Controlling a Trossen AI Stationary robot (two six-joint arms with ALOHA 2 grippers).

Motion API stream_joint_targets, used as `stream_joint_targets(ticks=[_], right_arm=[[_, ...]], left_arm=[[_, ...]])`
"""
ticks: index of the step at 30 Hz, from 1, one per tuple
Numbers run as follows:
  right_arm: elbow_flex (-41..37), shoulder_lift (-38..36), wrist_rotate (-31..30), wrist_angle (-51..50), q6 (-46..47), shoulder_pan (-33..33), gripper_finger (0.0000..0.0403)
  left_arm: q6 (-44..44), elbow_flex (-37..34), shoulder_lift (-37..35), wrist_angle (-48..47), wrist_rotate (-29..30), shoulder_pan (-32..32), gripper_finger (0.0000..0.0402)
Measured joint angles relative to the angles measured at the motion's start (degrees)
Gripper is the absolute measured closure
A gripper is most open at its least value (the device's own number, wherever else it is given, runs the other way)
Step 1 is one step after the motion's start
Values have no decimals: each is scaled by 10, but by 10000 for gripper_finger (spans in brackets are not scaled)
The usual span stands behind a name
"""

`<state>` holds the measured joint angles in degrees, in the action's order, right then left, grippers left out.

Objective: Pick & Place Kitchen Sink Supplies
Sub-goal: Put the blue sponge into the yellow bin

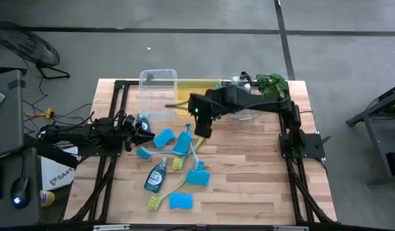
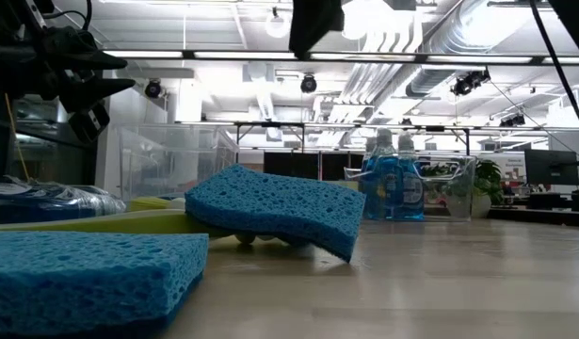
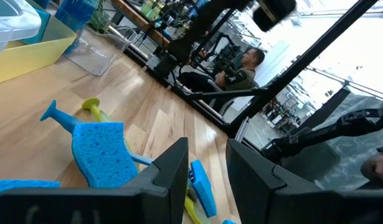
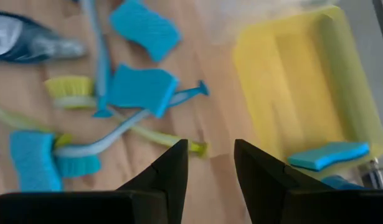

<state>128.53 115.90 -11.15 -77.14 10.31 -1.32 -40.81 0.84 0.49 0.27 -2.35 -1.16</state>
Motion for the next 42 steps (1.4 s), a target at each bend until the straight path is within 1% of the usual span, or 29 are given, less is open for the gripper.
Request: stream_joint_targets(ticks=[4,7,13,17,25,35,39,42], right_arm=[[0,0,-1,4,4,33,279],[0,0,2,5,30,49,279],[0,12,45,5,91,56,279],[-6,16,46,7,133,56,279],[-102,10,64,83,227,55,279],[-227,10,90,226,347,40,279],[-283,6,88,303,412,34,279],[-342,-9,94,401,452,30,279]], left_arm=[[0,0,0,0,0,0,296],[0,0,0,0,0,0,296],[0,0,0,0,0,0,296],[0,0,0,0,0,0,296],[0,0,0,0,0,0,296],[0,0,0,0,0,0,296],[0,0,0,0,0,0,296],[0,0,0,0,0,0,296]])
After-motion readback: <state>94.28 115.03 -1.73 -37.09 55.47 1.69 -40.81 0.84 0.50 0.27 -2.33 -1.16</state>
